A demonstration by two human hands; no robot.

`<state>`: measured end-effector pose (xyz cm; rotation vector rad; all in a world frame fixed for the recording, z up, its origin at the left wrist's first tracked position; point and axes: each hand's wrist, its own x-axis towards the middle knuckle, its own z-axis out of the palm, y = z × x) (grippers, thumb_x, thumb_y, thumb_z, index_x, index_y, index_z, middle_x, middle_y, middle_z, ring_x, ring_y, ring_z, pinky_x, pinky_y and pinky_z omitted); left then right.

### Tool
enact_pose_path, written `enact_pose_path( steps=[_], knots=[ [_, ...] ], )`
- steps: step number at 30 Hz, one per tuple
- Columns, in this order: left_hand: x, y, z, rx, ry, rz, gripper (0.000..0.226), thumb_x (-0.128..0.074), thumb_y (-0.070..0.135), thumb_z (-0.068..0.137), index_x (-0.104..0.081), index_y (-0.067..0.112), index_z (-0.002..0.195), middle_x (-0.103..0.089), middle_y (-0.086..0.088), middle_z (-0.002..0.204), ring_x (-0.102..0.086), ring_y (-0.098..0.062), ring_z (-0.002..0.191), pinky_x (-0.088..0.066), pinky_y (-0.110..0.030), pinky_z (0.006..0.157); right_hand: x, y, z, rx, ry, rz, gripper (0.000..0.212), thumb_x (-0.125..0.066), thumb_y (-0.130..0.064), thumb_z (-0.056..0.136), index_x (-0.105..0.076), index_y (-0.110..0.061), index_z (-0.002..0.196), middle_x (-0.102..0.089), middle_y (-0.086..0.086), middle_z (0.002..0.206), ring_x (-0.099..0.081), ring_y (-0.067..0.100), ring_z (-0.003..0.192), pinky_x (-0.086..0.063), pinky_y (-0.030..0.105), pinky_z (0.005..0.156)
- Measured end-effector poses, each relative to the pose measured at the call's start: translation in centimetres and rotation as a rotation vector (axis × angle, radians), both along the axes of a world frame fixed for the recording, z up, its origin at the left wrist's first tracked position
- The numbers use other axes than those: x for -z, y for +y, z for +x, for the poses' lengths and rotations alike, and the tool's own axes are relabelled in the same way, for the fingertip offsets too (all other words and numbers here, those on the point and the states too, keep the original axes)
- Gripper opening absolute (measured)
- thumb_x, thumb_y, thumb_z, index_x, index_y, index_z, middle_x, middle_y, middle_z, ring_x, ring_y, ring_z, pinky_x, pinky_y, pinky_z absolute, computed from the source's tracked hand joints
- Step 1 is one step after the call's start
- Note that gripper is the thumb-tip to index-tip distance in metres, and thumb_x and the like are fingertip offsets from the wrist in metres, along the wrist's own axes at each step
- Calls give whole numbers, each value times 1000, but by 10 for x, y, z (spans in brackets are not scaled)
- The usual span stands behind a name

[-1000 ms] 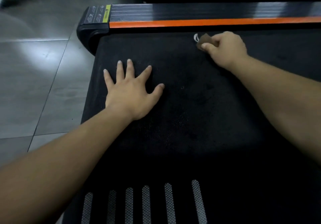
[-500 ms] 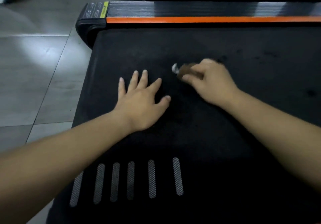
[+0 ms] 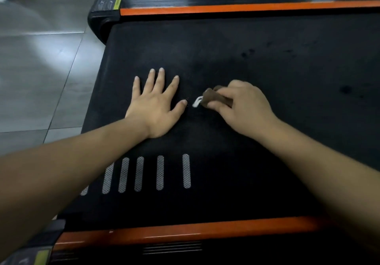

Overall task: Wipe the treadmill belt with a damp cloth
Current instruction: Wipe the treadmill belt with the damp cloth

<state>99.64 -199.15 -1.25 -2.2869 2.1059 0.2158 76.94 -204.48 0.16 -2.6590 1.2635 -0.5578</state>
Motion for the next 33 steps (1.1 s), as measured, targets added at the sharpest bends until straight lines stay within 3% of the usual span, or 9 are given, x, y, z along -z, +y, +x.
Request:
enact_pose_path(
  steps=[5, 11, 14, 17, 19, 23, 27, 29, 33],
  knots=[
    [-1, 1, -1, -13, 26, 3, 71, -16, 62, 100, -5, 32, 164, 7, -8, 172, 15, -24, 157, 11, -54, 124, -5, -28, -7, 226, 1, 3, 31, -56, -52, 93, -70, -26, 102, -50, 0, 89, -56, 26, 89, -42, 36, 74],
    [-1, 0, -3, -26, 58, -20, 61, -21, 52, 106, -10, 34, 163, 4, -7, 172, 11, -25, 158, 9, -57, 124, 1, 53, -11, -225, 30, 67, 44, -48, -59, 87, -74, -25, 96, -50, -4, 80, -52, 21, 77, -45, 37, 70],
    [-4, -4, -5, -63, 73, 4, 63, -24, 55, 104, -14, 34, 163, 2, -7, 172, 10, -26, 158, 9, -60, 123, -5, -1, -25, -44, 61, -42, 47, -46, -60, 89, -74, -27, 104, -53, 2, 83, -57, 28, 81, -44, 36, 69],
    [-10, -18, -16, -147, 162, -11, 59, -37, 52, 102, -31, 27, 155, -12, -13, 169, 3, -31, 158, 9, -67, 120, -7, -32, -39, 242, -16, 16, 32, -61, -49, 91, -73, -23, 105, -53, 4, 89, -56, 26, 85, -44, 34, 71],
    [-12, -27, -30, -163, 197, -33, 55, -39, 49, 102, -35, 25, 152, -14, -17, 167, 2, -34, 157, 9, -69, 119, -3, -8, -38, 165, -13, 38, 26, -66, -42, 90, -74, -20, 100, -53, 3, 86, -55, 23, 80, -44, 33, 69],
    [-7, -30, -45, -126, 229, -43, 54, -32, 44, 105, -26, 32, 158, 0, -11, 171, 11, -32, 157, 14, -72, 116, -10, 32, -42, -7, 23, 141, 24, -68, -41, 89, -75, -21, 100, -57, 1, 85, -55, 20, 81, -47, 34, 74],
    [-7, -25, -40, -112, 196, -51, 55, -27, 45, 107, -22, 32, 160, 0, -10, 172, 10, -32, 157, 12, -71, 117, -22, -26, -47, 261, 1, 61, 16, -65, -44, 90, -67, -29, 85, -55, 1, 87, -55, 21, 82, -49, 37, 77],
    [-10, -25, -40, -111, 196, -35, 55, -28, 43, 107, -22, 31, 161, 1, -11, 172, 11, -32, 157, 12, -71, 117, -18, -31, -45, 359, -6, 95, 15, -67, -43, 90, -70, -28, 92, -53, -1, 90, -54, 18, 83, -44, 30, 74],
    [-12, -32, -48, -152, 243, -16, 52, -34, 28, 106, -26, 26, 158, 4, -14, 171, 15, -36, 156, 14, -73, 115, -11, 2, -51, 170, 19, 129, 14, -68, -39, 90, -71, -26, 88, -48, -5, 79, -51, 16, 77, -41, 31, 68]
  ],
)
